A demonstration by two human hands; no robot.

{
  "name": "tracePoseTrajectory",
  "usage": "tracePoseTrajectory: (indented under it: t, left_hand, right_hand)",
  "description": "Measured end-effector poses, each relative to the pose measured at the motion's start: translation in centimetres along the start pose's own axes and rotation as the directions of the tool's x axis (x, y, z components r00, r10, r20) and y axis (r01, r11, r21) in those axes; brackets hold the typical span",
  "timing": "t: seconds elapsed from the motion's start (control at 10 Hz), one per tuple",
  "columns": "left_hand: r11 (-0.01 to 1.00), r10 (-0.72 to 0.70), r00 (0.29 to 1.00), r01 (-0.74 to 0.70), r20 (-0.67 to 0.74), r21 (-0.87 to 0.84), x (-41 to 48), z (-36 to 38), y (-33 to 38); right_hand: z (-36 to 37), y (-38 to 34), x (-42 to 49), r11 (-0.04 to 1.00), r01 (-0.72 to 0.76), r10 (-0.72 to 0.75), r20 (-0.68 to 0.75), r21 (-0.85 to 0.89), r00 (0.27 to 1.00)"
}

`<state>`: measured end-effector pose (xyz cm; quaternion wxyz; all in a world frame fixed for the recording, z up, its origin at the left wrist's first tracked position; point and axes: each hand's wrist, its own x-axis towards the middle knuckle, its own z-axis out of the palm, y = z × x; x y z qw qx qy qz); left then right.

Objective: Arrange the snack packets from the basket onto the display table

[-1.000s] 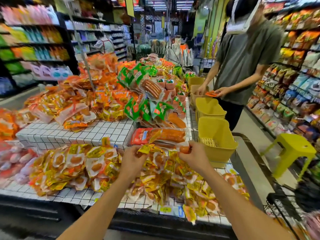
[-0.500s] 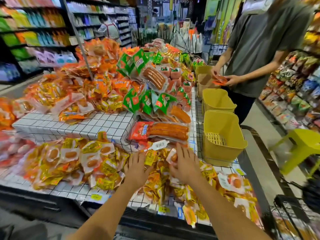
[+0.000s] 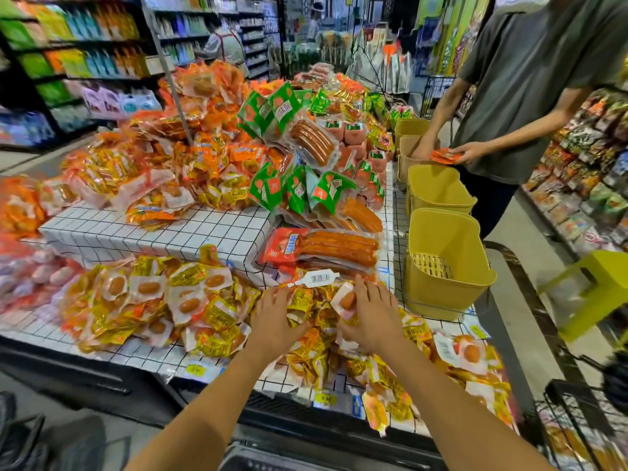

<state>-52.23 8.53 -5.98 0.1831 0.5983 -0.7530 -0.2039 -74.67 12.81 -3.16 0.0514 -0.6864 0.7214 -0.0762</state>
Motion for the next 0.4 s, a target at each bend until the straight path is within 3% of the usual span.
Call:
tracePoseTrajectory:
  t: [0.2, 0.4]
  left_hand:
    - [0.999, 0.038, 0.999, -0.038, 0.009, -0.019, -1.1, -0.8, 0.0]
    - [0.989, 0.096, 0.994, -0.091, -0.041, 0.116, -2.7, -2.4, 0.2]
  right_hand:
    - [-0.5, 0.3, -1.3, 1.0, 0.013, -0.011, -0.101, 0.015, 0.995]
    - [-1.0, -1.0, -2.9, 0.995, 0.033, -0.062, -0.322, -0.096, 0.945]
